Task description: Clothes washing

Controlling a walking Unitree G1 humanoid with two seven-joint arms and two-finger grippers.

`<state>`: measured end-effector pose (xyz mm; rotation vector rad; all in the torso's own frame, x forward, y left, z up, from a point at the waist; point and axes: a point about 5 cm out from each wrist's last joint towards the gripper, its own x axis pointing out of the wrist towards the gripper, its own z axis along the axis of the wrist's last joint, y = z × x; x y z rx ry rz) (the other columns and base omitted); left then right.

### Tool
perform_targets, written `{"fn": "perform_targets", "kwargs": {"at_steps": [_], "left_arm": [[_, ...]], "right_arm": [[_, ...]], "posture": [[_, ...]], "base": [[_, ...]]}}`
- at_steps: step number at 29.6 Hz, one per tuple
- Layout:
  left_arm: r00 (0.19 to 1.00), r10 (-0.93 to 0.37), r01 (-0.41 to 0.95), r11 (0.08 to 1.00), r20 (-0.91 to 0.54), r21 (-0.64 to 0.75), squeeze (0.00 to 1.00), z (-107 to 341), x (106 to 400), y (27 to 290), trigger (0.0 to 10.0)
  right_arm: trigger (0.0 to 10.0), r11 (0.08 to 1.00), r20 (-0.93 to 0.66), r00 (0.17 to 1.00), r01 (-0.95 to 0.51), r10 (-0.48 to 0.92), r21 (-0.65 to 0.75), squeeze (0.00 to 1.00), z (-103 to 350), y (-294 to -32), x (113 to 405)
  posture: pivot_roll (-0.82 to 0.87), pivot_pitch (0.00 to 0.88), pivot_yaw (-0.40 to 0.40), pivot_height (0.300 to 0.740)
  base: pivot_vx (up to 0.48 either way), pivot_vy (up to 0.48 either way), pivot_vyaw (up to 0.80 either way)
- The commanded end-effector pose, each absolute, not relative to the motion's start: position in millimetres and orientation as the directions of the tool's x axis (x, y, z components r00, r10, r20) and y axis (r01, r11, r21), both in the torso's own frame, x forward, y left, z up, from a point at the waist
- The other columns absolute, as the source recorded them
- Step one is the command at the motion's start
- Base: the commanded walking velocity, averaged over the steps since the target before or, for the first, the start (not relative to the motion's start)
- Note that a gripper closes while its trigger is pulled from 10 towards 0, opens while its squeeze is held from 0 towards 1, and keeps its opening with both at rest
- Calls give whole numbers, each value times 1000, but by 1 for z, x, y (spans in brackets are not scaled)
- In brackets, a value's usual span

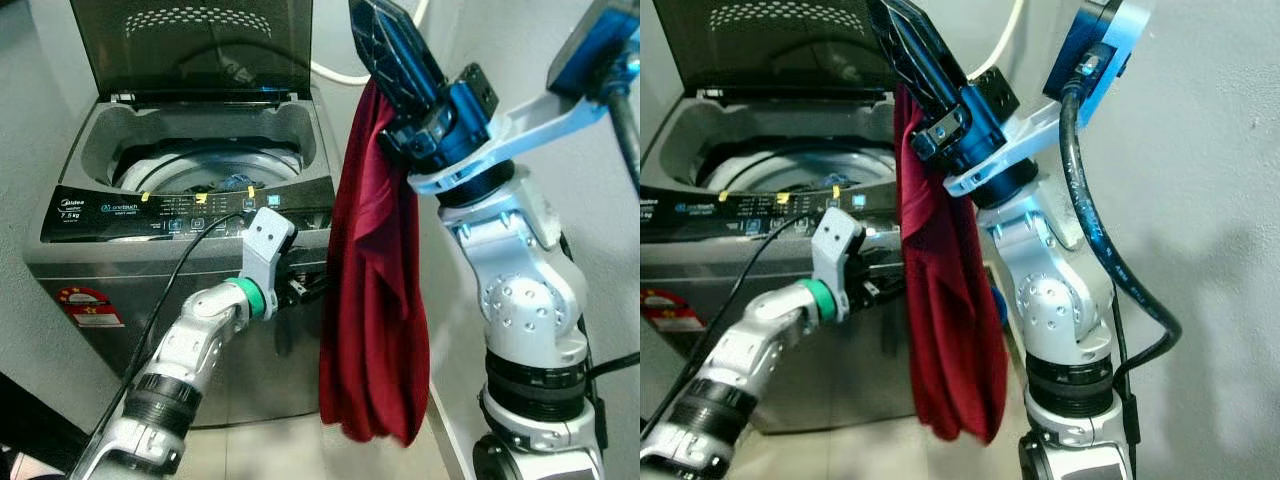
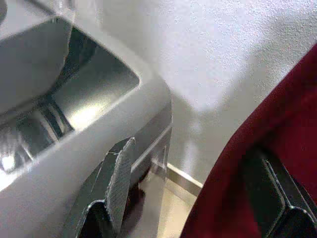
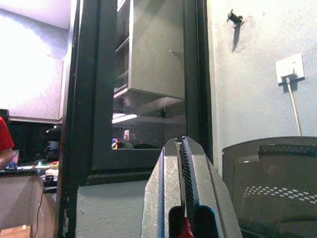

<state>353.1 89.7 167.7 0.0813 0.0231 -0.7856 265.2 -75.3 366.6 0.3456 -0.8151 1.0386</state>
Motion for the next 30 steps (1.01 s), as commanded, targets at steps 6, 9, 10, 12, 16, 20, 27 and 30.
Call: {"fn": "perform_targets", "kwargs": {"at_steps": [6, 9, 10, 12, 16, 20, 27, 30], "left_arm": [[660, -751, 749, 657, -12, 82, 0, 172, 355, 77, 0], [626, -779, 776, 625, 7, 83, 0, 174, 352, 73, 0], [613, -790, 786, 612, 18, 85, 0, 175, 351, 70, 0], [592, -805, 800, 593, 39, 87, 0, 176, 349, 67, 0], [640, -763, 753, 646, 92, 123, 0, 184, 341, 71, 10000], [704, -695, 675, 719, 146, 163, 0, 189, 329, 84, 10000], [706, -694, 677, 720, 140, 153, 0, 193, 283, 116, 10000], [706, -694, 677, 720, 140, 153, 0, 193, 283, 116, 10000]], "right_arm": [[10000, 475, 744, 230, -870, 628, -132, 0, 371, -76, 258], [10000, 477, 742, 234, -870, 628, -129, 0, 370, -76, 259], [10000, 476, 740, 236, -870, 630, -127, 0, 370, -76, 259], [10000, 475, 737, 240, -871, 632, -123, 0, 369, -76, 259], [10000, 541, 682, 324, -831, 656, -125, 0, 353, -75, 270], [10000, 639, 583, 452, -754, 675, -156, 0, 325, -73, 286], [10000, 760, 552, 590, -637, 589, -131, 0, 307, -81, 299], [10000, 760, 552, 590, -637, 589, -131, 0, 307, -81, 299]], "posture": [[73, 0, 8, 740], [77, 0, 7, 740], [77, 0, 7, 740], [85, 0, 2, 740], [89, 0, 6, 740], [96, 0, 3, 740], [126, 6, -9, 740], [126, 6, -9, 740]], "base": [[0, 0, 0], [0, 0, 0], [0, 0, 0], [0, 0, 0], [0, 0, 0], [0, 0, 0], [0, 0, 0], [0, 0, 0]]}}
